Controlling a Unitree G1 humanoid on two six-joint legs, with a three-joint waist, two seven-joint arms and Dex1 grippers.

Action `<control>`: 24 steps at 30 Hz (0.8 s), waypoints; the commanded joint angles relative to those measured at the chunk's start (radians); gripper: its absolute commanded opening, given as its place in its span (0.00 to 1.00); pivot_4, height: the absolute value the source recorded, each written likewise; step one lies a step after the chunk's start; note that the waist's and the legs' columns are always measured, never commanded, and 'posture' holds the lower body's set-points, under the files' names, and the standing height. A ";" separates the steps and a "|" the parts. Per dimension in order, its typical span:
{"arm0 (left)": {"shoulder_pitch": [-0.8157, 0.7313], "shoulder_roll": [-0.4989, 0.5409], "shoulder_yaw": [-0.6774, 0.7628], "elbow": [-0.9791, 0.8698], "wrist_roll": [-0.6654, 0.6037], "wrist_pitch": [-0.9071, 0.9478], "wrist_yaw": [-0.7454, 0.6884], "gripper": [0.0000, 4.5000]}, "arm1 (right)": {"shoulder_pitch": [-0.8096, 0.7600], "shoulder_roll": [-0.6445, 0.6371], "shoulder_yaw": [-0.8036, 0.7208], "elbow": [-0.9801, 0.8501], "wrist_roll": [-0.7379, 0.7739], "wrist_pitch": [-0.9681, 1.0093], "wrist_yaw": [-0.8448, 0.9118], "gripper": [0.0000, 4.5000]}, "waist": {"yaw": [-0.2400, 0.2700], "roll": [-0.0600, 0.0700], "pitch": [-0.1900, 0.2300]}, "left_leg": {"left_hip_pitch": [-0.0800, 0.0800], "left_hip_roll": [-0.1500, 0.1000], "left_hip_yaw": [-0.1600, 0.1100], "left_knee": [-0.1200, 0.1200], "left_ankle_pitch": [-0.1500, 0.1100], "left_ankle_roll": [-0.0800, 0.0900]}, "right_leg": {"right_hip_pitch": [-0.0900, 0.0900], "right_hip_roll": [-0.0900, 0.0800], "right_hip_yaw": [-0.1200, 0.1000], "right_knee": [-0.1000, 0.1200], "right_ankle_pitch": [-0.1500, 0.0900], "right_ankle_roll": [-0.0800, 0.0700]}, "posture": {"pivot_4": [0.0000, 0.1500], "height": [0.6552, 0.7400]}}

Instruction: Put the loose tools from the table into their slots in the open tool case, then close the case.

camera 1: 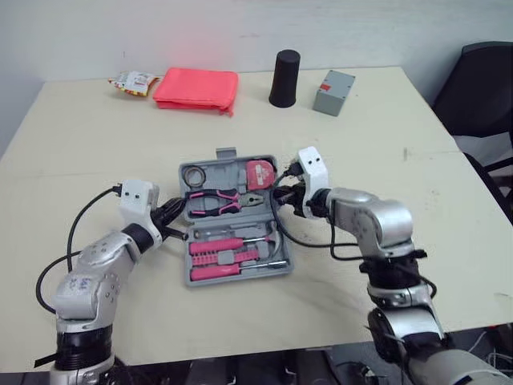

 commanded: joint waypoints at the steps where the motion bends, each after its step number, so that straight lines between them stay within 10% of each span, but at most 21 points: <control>1: 0.090 0.012 0.010 0.135 0.182 -0.525 -0.073 0.01 | 0.181 -0.096 0.134 -0.008 -0.172 -0.712 0.131 0.00 | 0.000 0.000 0.000 | 0.000 0.000 0.001 -0.001 0.000 0.000 | -0.001 0.001 -0.003 -0.001 0.000 0.000 | 1.00 1.00; 14: 0.285 0.090 -0.038 0.289 0.444 -1.161 -0.084 0.01 | 0.338 -0.321 0.244 0.374 -0.612 -1.818 -0.110 0.00 | 0.001 0.000 0.001 | 0.003 0.000 0.003 0.000 0.001 0.003 | 0.002 -0.009 -0.008 -0.002 0.001 0.000 | 1.00 1.00; 21: 0.489 0.129 0.072 0.300 0.449 -1.213 -0.086 0.57 | 0.354 -0.427 0.224 0.521 -0.768 -1.950 -0.270 0.68 | 0.000 0.001 0.002 | 0.004 -0.001 0.001 0.001 0.000 0.005 | 0.006 -0.013 -0.009 -0.003 0.001 0.000 | 1.00 1.00; 24: 0.615 0.151 0.174 0.325 0.329 -1.147 -0.139 0.85 | 0.385 -0.482 0.190 0.585 -0.724 -1.965 -0.258 0.68 | -0.003 0.000 0.001 | 0.006 0.000 -0.001 0.001 0.000 0.005 | 0.007 -0.013 -0.008 -0.004 0.001 0.000 | 1.00 1.00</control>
